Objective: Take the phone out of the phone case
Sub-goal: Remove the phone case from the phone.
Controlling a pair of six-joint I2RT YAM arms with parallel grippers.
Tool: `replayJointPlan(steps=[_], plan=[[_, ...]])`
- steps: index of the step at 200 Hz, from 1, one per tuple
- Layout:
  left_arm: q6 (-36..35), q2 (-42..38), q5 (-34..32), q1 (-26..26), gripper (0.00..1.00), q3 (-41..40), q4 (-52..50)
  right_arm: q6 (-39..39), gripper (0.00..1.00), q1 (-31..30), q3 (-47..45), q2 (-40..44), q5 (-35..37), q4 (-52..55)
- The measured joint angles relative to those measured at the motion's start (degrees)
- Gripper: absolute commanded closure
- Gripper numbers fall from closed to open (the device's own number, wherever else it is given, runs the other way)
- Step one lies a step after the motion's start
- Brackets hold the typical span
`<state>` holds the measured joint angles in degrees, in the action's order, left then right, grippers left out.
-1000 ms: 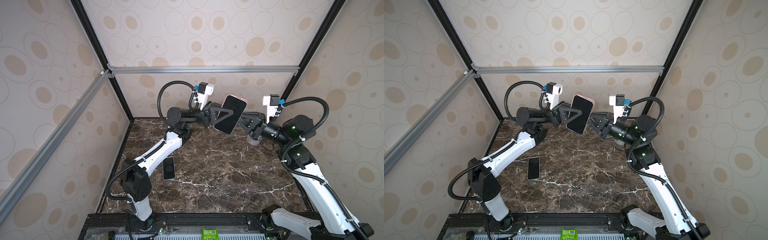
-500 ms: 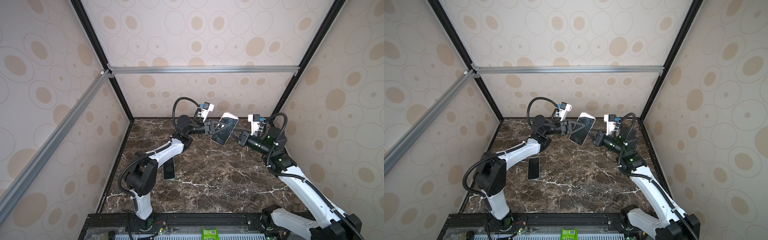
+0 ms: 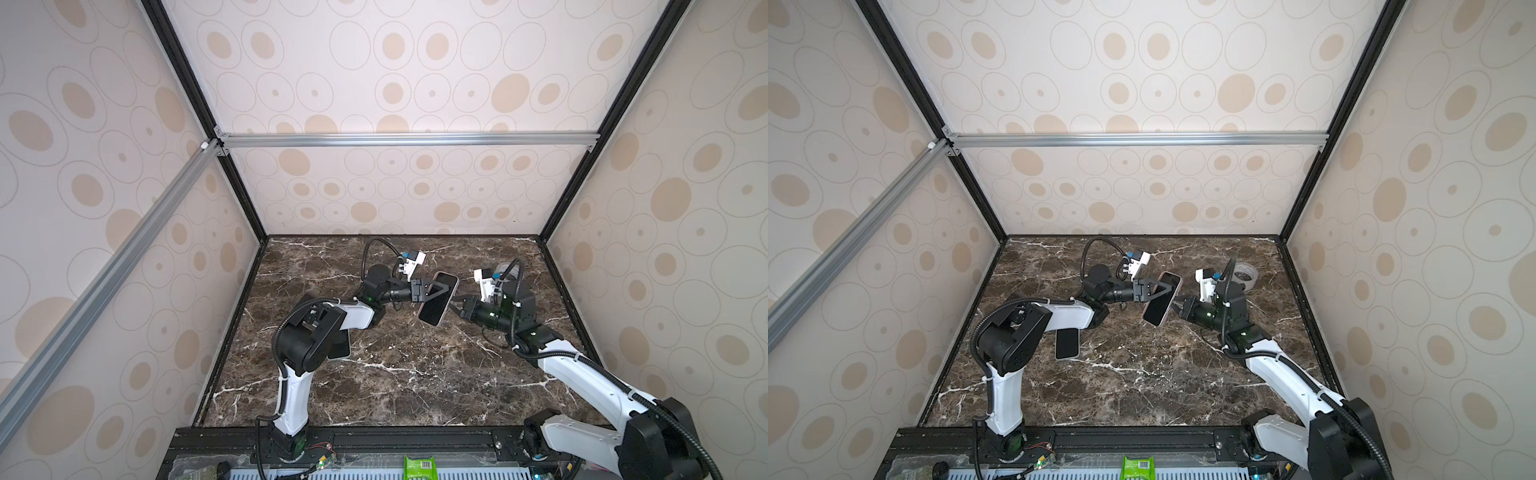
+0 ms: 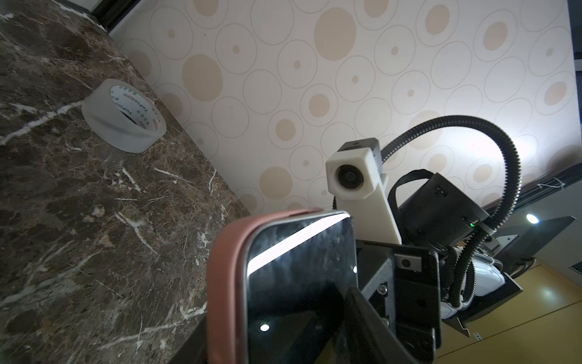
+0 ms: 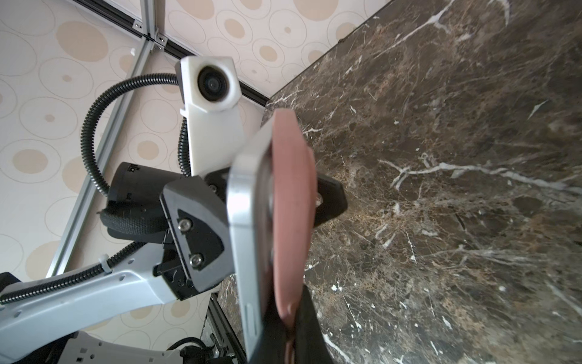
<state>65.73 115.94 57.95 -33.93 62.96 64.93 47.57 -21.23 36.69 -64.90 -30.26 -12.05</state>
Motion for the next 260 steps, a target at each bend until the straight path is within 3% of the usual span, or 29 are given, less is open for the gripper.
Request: replayJointPlan(steps=[39,139,186,218,260], plan=[[-1.16,0.33,-1.64,-0.15,0.01,-2.45,0.07,-0.7,1.0,-0.66,-0.42,-1.88,-1.31,-0.02],[-14.82,-0.17,-11.32,-0.31,0.01,-3.96,-18.43,-1.57,1.0,-0.94,-3.54,-9.2,0.74,0.98],[-21.07,-4.74,-19.04,-0.39,0.01,-4.28,-29.59,-1.77,1.0,-0.96,-3.54,-11.85,2.75,2.86],[-24.52,-7.56,-23.85,-2.89,0.02,-4.17,-36.09,-2.27,1.0,-0.96,-3.48,-13.2,3.61,4.63],[-26.64,-8.39,-30.01,-6.51,0.1,-2.78,-44.48,-3.19,1.0,-1.01,-2.8,-13.22,4.46,5.99]])
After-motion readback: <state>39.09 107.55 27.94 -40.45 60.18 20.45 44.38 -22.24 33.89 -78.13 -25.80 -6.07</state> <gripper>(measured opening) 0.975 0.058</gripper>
